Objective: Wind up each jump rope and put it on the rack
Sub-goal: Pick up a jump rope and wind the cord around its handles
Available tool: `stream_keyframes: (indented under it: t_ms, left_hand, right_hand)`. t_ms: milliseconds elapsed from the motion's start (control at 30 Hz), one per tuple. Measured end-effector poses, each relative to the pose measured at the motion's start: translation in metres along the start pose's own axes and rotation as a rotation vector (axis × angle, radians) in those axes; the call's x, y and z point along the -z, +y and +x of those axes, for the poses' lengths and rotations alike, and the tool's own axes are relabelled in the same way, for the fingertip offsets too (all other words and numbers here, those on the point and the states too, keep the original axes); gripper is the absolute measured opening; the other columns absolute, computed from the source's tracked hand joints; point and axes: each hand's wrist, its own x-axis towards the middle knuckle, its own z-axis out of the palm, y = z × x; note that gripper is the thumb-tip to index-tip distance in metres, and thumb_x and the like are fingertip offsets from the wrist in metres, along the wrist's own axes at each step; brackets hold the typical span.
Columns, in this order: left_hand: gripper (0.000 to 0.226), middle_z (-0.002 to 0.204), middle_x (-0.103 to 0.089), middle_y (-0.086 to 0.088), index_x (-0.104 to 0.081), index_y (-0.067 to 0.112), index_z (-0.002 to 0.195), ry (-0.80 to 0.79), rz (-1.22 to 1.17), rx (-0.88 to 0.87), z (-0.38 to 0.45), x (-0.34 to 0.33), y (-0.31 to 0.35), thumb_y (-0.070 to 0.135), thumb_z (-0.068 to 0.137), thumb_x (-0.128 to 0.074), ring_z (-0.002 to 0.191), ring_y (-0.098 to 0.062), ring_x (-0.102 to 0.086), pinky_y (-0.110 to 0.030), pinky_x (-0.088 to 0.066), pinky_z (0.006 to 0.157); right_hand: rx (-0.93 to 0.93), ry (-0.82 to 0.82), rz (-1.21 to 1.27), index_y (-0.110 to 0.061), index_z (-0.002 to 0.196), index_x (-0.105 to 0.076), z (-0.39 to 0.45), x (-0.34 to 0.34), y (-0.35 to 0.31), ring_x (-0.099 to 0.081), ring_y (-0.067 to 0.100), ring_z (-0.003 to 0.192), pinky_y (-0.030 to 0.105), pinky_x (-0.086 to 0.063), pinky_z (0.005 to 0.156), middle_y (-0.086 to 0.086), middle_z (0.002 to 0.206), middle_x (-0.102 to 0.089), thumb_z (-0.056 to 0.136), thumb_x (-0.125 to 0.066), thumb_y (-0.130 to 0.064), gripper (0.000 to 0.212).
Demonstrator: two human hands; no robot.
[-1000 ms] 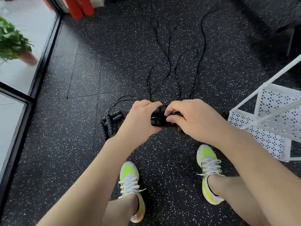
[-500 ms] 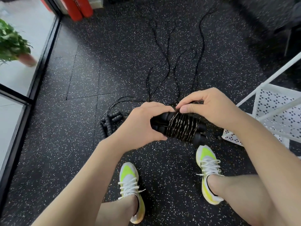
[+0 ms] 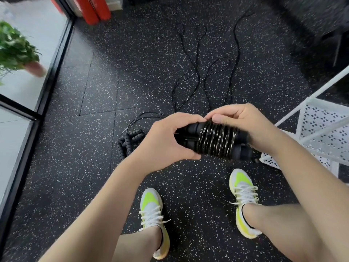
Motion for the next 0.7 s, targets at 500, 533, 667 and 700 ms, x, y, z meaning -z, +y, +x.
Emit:
stream_keyframes:
  t_ms: [500,533,667,700]
  left_hand:
    - [0.08,0.125,-0.071,0.015,-0.057,0.035,0.144,0.364,-0.357,0.224,0.019,-0.028,-0.008,0.034,0.071,-0.09,0.12,-0.007,-0.065,-0.039,-0.048,0.108]
    - [0.082,0.128,-0.068,0.017,-0.053,0.039,0.146,0.383,-0.273,0.246,0.02,-0.027,-0.01,0.042,0.071,-0.088,0.12,-0.005,-0.062,-0.036,-0.046,0.109]
    - [0.071,0.128,-0.053,0.009,-0.042,0.036,0.154,0.398,0.058,0.282,0.021,-0.031,-0.009,0.021,0.091,-0.073,0.123,-0.012,-0.048,-0.024,-0.034,0.099]
    - [0.071,0.132,-0.051,0.005,-0.04,0.034,0.155,0.397,0.096,0.257,0.02,-0.034,-0.008,0.016,0.094,-0.069,0.126,-0.015,-0.044,-0.024,-0.031,0.099]
  right_hand:
    - [-0.216,-0.011,-0.053,-0.021,0.09,-0.054,0.009,-0.056,0.016,-0.044,0.007,0.049,0.043,-0.053,0.062,-0.009,0.064,-0.046,0.103,-0.044,-0.013,0.018]
    - [-0.22,-0.034,-0.017,-0.018,0.092,-0.055,0.009,-0.058,0.015,-0.042,0.006,0.05,0.039,-0.051,0.06,-0.009,0.065,-0.044,0.102,-0.044,-0.011,0.016]
    - [-0.276,-0.024,0.213,-0.018,0.077,-0.049,0.009,-0.063,0.009,-0.035,0.008,0.049,0.029,-0.044,0.054,-0.007,0.063,-0.037,0.103,-0.051,-0.028,0.028]
    - [-0.282,0.008,0.214,-0.018,0.075,-0.048,0.009,-0.063,0.01,-0.035,0.008,0.049,0.027,-0.044,0.052,-0.006,0.062,-0.038,0.103,-0.052,-0.039,0.035]
